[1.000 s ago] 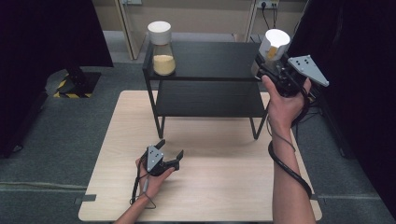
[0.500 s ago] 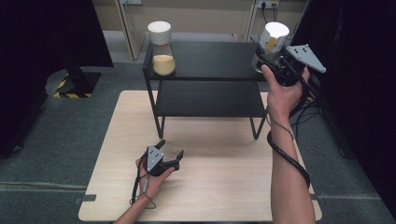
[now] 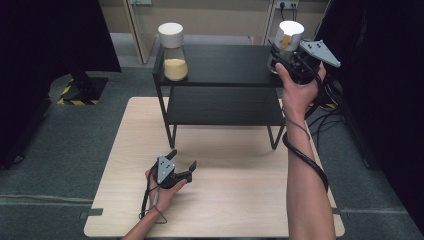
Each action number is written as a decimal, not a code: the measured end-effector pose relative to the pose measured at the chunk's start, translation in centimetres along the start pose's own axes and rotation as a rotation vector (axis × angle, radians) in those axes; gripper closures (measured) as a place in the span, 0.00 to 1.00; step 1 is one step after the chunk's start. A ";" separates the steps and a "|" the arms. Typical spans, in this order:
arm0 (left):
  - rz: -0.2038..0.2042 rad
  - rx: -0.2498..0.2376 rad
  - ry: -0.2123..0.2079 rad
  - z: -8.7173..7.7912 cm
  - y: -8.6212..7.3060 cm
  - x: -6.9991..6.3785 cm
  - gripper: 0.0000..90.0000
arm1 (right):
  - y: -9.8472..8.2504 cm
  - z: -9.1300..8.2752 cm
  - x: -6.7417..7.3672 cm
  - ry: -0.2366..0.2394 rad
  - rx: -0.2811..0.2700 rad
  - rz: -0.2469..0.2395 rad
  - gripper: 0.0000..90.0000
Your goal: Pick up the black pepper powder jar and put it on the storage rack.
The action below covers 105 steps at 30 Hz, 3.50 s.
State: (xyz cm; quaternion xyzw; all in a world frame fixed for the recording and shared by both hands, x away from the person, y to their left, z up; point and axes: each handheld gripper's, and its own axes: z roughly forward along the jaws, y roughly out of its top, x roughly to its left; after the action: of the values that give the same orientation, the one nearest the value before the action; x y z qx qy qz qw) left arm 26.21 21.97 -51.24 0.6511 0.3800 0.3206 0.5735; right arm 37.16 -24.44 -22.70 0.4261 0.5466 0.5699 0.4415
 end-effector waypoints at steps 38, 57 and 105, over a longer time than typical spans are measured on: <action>0.008 0.000 -0.001 0.0 0.0 0.0 0.15 | 0.8 0.3 0.3 0.009 0.053 0.018 0.11; 0.012 0.000 0.000 0.0 0.0 -0.1 0.15 | -0.3 -2.1 -0.2 0.041 0.058 0.023 0.08; 0.012 0.002 0.003 0.0 0.0 -0.1 0.15 | -5.4 -8.7 0.5 0.131 0.047 -0.001 0.07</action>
State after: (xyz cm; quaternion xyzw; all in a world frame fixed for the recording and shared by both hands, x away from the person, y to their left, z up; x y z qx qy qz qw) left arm 26.11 21.87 -51.20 0.6534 0.3770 0.3247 0.5705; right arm 28.82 -26.06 -28.45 0.3978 0.5877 0.5834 0.3950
